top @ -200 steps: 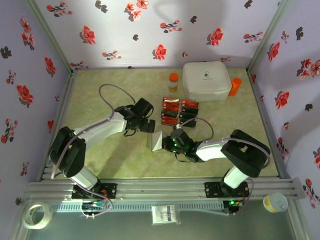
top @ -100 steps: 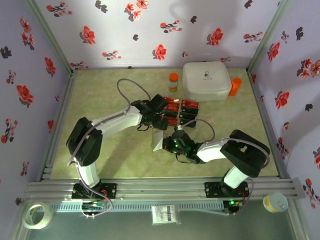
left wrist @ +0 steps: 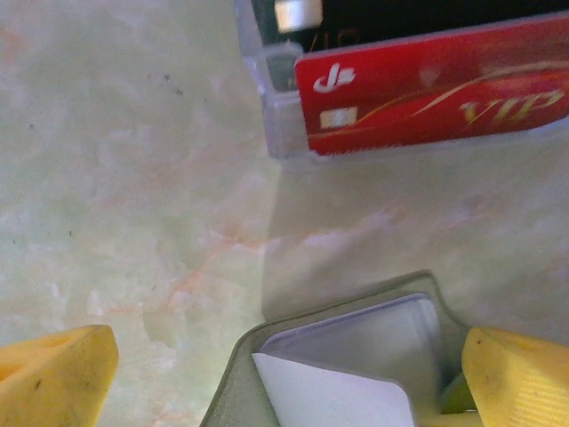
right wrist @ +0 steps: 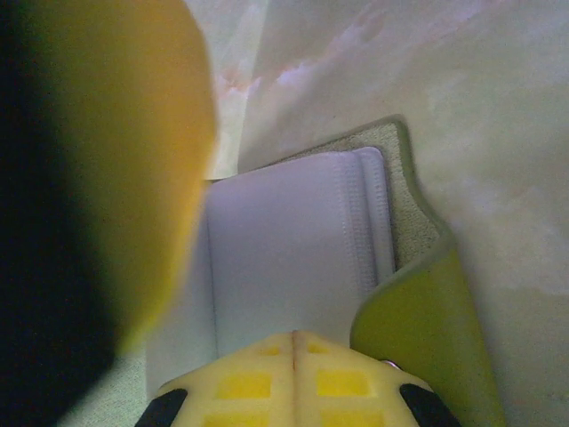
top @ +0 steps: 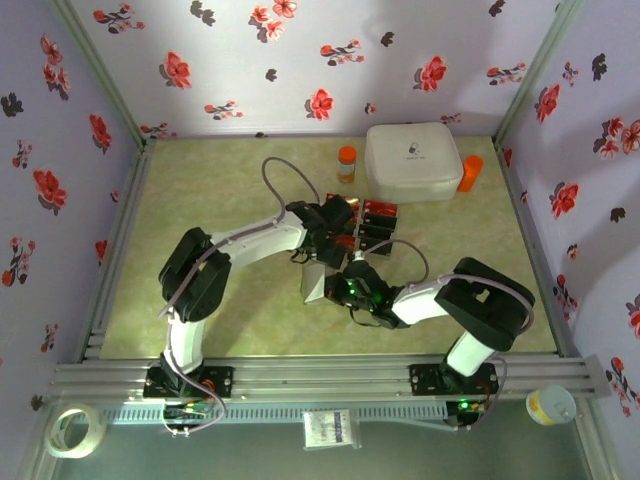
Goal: Put the credit cards into the card holder
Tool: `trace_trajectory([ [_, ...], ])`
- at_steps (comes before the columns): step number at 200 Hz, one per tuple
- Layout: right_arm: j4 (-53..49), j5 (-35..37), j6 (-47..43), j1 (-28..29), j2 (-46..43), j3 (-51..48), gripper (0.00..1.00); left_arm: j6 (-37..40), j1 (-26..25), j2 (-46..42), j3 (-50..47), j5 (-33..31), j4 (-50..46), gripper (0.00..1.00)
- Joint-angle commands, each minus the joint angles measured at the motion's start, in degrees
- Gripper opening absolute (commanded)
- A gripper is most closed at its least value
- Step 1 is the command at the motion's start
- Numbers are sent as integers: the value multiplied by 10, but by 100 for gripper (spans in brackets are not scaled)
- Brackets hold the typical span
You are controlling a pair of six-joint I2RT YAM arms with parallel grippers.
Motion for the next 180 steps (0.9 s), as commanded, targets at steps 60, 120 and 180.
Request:
trace_trajectory([
  [60,-5,15,21,3,20,-19,0,17,-6,-16,-26,-78,-53,100],
  [120,-9,25,30,4,12,-29,0,24,11,-74,-88,-97,-55,100],
  [180,-10,31,36,6,9,-31,0,40,14,-88,-144,-97,-70,100],
])
